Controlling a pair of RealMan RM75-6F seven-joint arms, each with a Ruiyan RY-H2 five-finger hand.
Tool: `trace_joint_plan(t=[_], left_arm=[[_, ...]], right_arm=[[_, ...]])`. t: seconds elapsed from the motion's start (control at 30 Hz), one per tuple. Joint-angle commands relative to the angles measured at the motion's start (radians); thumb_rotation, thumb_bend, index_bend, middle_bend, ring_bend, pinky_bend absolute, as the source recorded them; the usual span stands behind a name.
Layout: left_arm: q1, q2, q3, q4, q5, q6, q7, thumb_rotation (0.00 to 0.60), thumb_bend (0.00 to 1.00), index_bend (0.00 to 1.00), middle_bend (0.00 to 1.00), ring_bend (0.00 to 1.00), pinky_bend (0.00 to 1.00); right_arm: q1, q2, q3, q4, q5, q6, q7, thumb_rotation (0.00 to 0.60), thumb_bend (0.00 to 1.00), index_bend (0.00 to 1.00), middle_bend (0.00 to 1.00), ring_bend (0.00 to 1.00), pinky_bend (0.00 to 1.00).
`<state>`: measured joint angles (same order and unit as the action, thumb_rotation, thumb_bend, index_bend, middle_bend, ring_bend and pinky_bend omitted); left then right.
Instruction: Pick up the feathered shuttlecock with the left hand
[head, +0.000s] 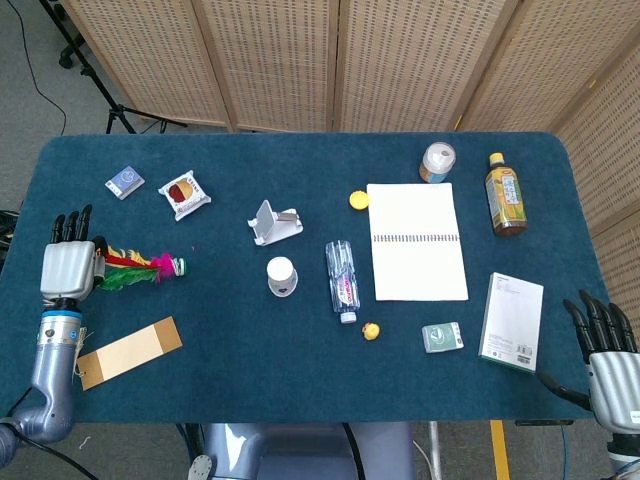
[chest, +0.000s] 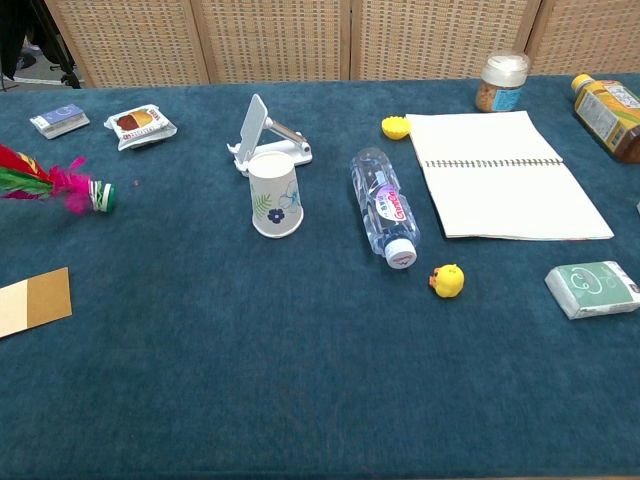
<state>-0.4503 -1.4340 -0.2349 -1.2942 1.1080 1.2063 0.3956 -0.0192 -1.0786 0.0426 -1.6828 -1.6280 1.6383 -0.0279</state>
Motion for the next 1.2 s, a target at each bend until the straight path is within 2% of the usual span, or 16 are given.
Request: trace_joint_plan(t=[0.03, 0.27, 0.63, 0.97, 1.2], left_arm=[[-0.011, 0.016, -0.013, -0.030, 0.002, 0.013, 0.022, 0.600, 0.55, 0.62, 0.00, 0.00, 0.00], [-0.034, 0.024, -0.035, -0.081, 0.005, 0.037, 0.061, 0.600, 0.55, 0.62, 0.00, 0.00, 0.00], [-0.080, -0.007, -0.051, -0.074, -0.007, 0.032, 0.102, 0.600, 0.55, 0.62, 0.00, 0.00, 0.00], [-0.100, -0.030, -0.036, -0.065, -0.022, 0.019, 0.134, 0.600, 0.51, 0.61, 0.00, 0.00, 0.00], [-0.094, -0.010, -0.029, -0.107, 0.007, 0.048, 0.119, 0.600, 0.49, 0.58, 0.00, 0.00, 0.00]], right_arm=[[0.000, 0.001, 0.001, 0.000, 0.001, 0.000, 0.003, 0.600, 0.00, 0.00, 0.00, 0.00, 0.00], [0.000, 0.005, 0.004, 0.002, 0.007, 0.001, 0.015, 0.600, 0.00, 0.00, 0.00, 0.00, 0.00], [0.001, 0.012, 0.012, 0.011, 0.024, -0.001, 0.044, 0.600, 0.00, 0.00, 0.00, 0.00, 0.00], [0.002, 0.013, 0.015, 0.019, 0.032, -0.005, 0.054, 0.600, 0.00, 0.00, 0.00, 0.00, 0.00], [0.003, 0.010, 0.013, 0.018, 0.021, -0.001, 0.050, 0.600, 0.00, 0.00, 0.00, 0.00, 0.00]])
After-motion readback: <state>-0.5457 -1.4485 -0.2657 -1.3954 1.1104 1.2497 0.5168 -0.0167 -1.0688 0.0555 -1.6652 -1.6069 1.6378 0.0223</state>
